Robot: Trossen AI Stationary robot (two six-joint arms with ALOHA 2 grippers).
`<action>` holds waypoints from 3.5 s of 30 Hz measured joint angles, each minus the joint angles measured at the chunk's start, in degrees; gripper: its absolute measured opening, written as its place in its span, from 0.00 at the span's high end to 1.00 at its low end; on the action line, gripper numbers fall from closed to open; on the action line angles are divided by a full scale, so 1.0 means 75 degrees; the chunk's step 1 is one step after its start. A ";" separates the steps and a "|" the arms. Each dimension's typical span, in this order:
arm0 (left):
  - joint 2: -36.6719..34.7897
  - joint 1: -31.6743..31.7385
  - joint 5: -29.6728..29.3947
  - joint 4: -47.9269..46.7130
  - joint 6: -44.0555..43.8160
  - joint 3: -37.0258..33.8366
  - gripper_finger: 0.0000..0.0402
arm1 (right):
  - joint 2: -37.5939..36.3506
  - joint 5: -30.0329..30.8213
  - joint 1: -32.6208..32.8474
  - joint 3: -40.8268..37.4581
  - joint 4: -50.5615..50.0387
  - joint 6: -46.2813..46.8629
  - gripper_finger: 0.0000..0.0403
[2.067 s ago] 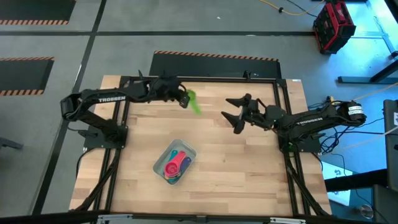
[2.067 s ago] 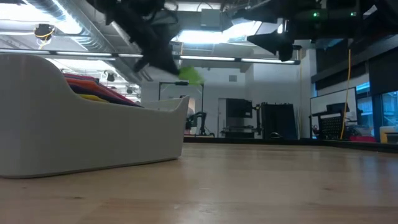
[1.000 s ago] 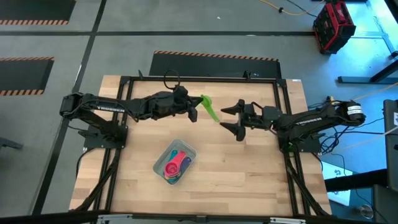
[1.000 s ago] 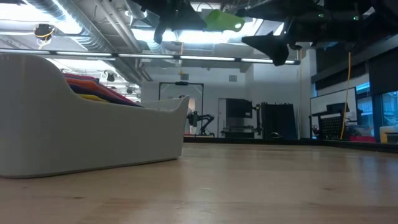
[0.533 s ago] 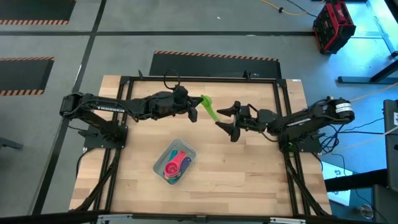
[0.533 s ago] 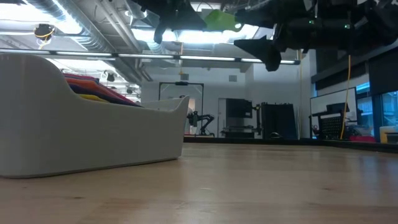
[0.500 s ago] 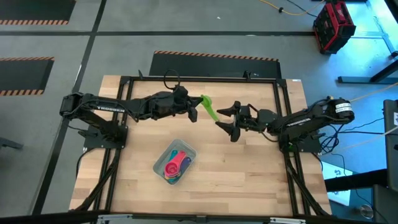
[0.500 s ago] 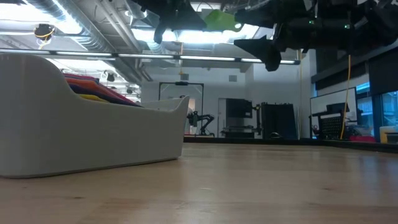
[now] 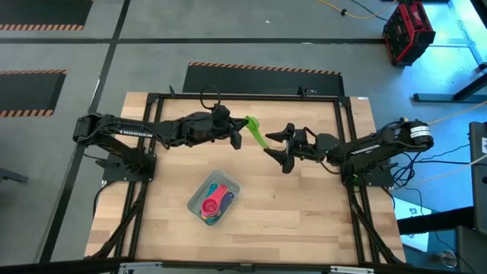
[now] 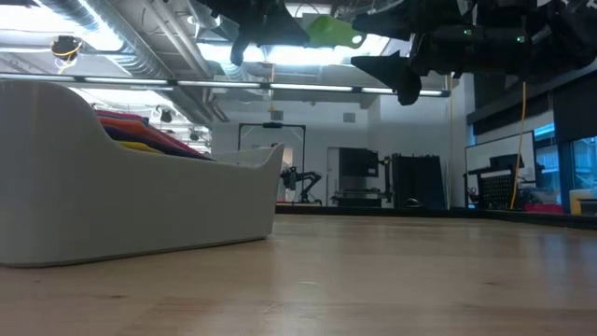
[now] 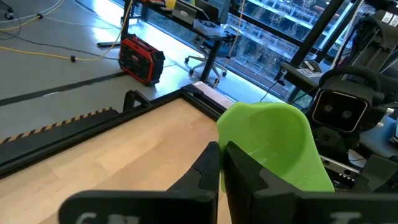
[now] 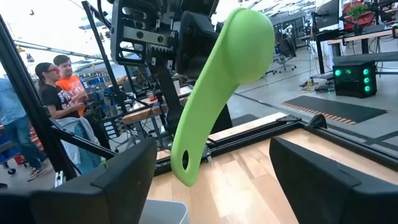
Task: Nest measuring cups in basket
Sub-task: Stack the green measuring cup into the red measuring cup in the grey bin
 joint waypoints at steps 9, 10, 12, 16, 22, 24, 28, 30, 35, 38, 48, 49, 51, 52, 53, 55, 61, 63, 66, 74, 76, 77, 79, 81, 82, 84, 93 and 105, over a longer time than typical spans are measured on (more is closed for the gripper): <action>0.0000 0.0000 -0.0005 0.0000 -0.0012 0.0000 0.99 | 0.0000 -0.0001 0.0000 0.0000 -0.0009 -0.0167 0.22; 0.0000 0.0000 -0.0006 0.0000 -0.0013 0.0000 0.99 | 0.0000 0.0000 0.0000 0.0000 -0.0014 -0.0169 0.22; 0.0000 0.0000 -0.0006 0.0000 -0.0020 0.0000 0.99 | 0.0000 0.0000 0.0000 0.0000 -0.0015 -0.0172 0.22; 0.0000 0.0000 -0.0007 0.0000 -0.0020 -0.0001 0.99 | 0.0000 0.0000 0.0003 -0.0003 -0.0017 -0.0174 0.22; 0.0000 0.0000 -0.0034 0.0000 -0.0023 -0.0003 0.99 | 0.0000 0.0000 0.0003 -0.0006 -0.0020 -0.0172 0.41; 0.0000 -0.0001 -0.0094 0.0000 -0.0020 -0.0003 0.99 | 0.0000 0.0000 0.0003 -0.0009 -0.0022 -0.0172 0.51; 0.0000 0.0000 -0.0137 0.0000 -0.0020 -0.0003 0.99 | -0.0003 0.0000 0.0003 -0.0009 -0.0023 -0.0175 0.68; 0.0000 0.0000 -0.0140 0.0000 -0.0020 -0.0003 0.99 | -0.0003 -0.0003 0.0003 -0.0009 -0.0023 -0.0172 0.75; 0.0000 0.0000 -0.0143 -0.0002 -0.0035 -0.0003 0.99 | -0.0003 -0.0003 0.0003 -0.0009 -0.0023 -0.0175 0.85; 0.0000 0.0000 -0.0143 -0.0003 -0.0042 -0.0003 0.99 | -0.0003 -0.0003 0.0003 -0.0009 -0.0023 -0.0178 0.91; 0.0000 0.0000 -0.0136 -0.0009 -0.0052 -0.0003 0.91 | -0.0008 0.0020 0.0000 -0.0012 -0.0022 -0.0370 0.96; 0.0000 0.0000 -0.0130 -0.0009 -0.0052 -0.0003 0.90 | -0.0007 0.0019 0.0000 -0.0010 -0.0023 -0.0370 0.96; 0.0000 0.0000 -0.0082 -0.0009 -0.0001 -0.0003 0.88 | -0.0007 0.0002 0.0000 -0.0012 -0.0025 -0.0370 0.97; 0.0000 0.0000 0.0009 -0.0022 0.0052 -0.0003 0.87 | -0.0007 -0.0007 0.0000 -0.0011 -0.0026 -0.0373 0.98; 0.0000 0.0003 0.0147 -0.0038 0.0133 -0.0003 0.86 | -0.0008 -0.0020 0.0001 -0.0010 -0.0031 -0.0373 0.98; -0.0002 0.0009 0.0357 -0.0069 0.0259 -0.0003 0.82 | -0.0009 -0.0094 0.0006 -0.0012 -0.0076 -0.0373 0.98; -0.0003 -0.0009 0.0553 -0.0363 0.0977 -0.0003 0.72 | -0.0070 -0.0485 -0.0040 -0.0012 -0.0351 -0.0112 0.98; -0.0003 -0.0015 0.0588 -0.0520 0.1158 -0.0003 0.71 | -0.0210 -0.0676 -0.0096 -0.0012 -0.0722 0.0069 0.98; -0.0003 -0.0010 0.0818 -0.0775 0.1343 -0.0006 0.70 | -0.0523 -0.0764 -0.0182 -0.0012 -0.1461 0.0283 0.98; -0.0003 -0.0017 0.1128 -0.1403 0.1407 -0.0004 0.70 | -0.1693 -0.1394 -0.0544 -0.0009 -0.3365 0.0779 0.98; -0.0003 -0.0020 0.1126 -0.1490 0.1408 -0.0006 0.70 | -0.2058 -0.1573 -0.0670 -0.0009 -0.4088 0.1033 0.98; -0.0003 -0.0020 0.1125 -0.1529 0.1405 -0.0005 0.70 | -0.2240 -0.1706 -0.0742 -0.0009 -0.4425 0.1148 0.98; -0.0003 -0.0020 0.1122 -0.1556 0.1408 -0.0006 0.70 | -0.2621 -0.2128 -0.0927 -0.0009 -0.5118 0.1566 0.98; -0.0003 -0.0020 0.1119 -0.1558 0.1409 -0.0004 0.70 | -0.2949 -0.2736 -0.1124 -0.0009 -0.5747 0.2106 0.98; -0.0003 -0.0020 0.1119 -0.1559 0.1411 -0.0004 0.70 | -0.3090 -0.3054 -0.1213 -0.0009 -0.5977 0.2368 0.98; -0.0003 -0.0020 0.1115 -0.1557 0.1411 -0.0005 0.70 | -0.3329 -0.3830 -0.1362 -0.0009 -0.6344 0.2991 0.98; 0.0021 -0.0045 0.1861 -0.1363 0.1413 -0.0003 0.70 | -0.3277 -0.6131 -0.1450 -0.0009 -0.6722 0.5406 0.98; 0.1120 -0.0875 0.2776 -0.0691 0.2385 0.0000 0.70 | -0.2040 -0.6144 -0.0931 -0.0006 -0.5938 0.6546 0.97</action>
